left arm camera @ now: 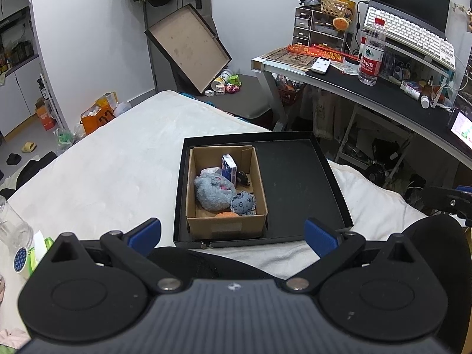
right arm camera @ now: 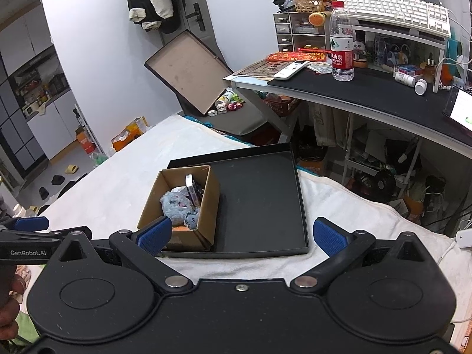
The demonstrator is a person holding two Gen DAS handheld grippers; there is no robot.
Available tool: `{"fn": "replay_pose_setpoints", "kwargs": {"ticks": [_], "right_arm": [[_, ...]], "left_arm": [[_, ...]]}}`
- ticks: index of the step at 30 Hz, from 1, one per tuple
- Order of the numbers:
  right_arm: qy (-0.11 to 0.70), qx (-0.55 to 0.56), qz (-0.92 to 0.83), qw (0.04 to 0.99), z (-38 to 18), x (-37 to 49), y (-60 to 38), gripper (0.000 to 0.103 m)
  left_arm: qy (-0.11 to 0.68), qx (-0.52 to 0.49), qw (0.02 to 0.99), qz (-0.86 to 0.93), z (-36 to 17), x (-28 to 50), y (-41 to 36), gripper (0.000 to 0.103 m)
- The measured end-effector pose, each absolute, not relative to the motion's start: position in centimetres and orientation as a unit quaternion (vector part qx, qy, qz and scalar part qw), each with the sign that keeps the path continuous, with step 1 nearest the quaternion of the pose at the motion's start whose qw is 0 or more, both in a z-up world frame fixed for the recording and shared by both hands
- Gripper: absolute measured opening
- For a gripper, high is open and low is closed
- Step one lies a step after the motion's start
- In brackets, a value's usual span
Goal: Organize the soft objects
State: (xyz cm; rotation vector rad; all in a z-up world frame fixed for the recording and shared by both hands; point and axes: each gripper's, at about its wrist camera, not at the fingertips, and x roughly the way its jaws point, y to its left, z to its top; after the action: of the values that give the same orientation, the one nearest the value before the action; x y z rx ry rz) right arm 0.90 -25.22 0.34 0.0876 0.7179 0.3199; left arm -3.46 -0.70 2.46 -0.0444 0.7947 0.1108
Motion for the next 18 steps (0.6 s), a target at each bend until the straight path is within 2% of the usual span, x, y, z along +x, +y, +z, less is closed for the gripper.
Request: {"fn": "replay_pose_setpoints", "kwargs": {"ticks": [18], "right_arm": [[0.351,0.043,0.155,0.922,0.4,0.94,-25.17,0.103]], "left_arm": [[0.387,-0.023,0.92,0.054,2.5,-3.54,-0.43,0.102]]}}
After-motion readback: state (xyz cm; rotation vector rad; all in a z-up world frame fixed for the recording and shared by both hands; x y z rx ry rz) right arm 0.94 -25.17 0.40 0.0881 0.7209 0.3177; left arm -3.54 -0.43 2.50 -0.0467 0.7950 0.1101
